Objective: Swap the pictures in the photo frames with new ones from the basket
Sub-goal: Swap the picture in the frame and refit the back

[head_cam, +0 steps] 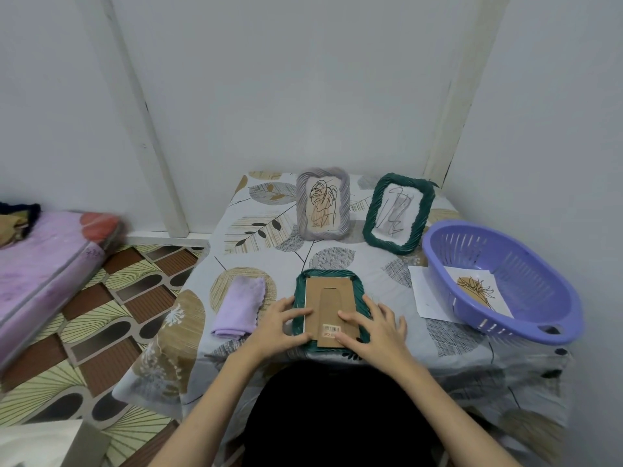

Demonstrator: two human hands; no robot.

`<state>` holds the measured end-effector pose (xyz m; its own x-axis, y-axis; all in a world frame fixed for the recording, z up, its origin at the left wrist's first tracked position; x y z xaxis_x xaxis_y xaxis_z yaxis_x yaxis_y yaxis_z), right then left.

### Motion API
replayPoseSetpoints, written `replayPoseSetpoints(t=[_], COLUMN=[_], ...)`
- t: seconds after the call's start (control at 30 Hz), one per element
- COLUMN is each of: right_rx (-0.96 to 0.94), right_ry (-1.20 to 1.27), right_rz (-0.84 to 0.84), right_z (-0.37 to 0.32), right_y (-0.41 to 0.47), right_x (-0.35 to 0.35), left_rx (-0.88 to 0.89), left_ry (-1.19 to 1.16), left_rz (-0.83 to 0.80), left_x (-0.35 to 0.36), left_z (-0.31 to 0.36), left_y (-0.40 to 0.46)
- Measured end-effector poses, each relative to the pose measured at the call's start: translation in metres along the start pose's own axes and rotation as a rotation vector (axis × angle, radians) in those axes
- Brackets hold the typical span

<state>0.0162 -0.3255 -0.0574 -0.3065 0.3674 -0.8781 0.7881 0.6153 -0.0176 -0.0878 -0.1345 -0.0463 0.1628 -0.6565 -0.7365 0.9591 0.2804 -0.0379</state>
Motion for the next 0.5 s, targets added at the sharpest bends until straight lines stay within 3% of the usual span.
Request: replayPoseSetpoints(t=[0.1,0.23,0.33,0.5], right_rx=[-0.004,-0.005,0.006,-0.071], right_ry=[0.005,0.058,0.159,0.708], right_rz=[-0.007,-0.031,-0.042,-0.041], right_z=[-0.002,-0.008,-0.014,-0.05], right_y=[-0.002,-0.001,0.003,0.009], right_x=[-0.001,-0.005,-0.02,-0.057], left_rx=[-0.042,-0.122,-0.228,-0.148], left_ry=[-0.041,-0.563,-0.923,-1.213], left_rz=[0.003,0.156,0.136,0.122], left_x=[0.002,-0.005,-0.012,-0.029], left_z=[0.004,0.017,0.026,0.051], left_y=[0.0,0.005,0.008,0.01])
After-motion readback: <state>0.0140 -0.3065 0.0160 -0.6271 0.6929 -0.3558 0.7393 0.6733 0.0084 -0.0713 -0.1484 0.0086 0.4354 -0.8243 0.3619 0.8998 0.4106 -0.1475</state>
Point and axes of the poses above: each hand's wrist, its own y-axis towards the middle knuckle, its own x-axis out of the palm, z = x × y, the point moved 3 cm from there along y, towards the middle knuckle, and after that the axes turned 1 degree about x, right-handed, at the moved point
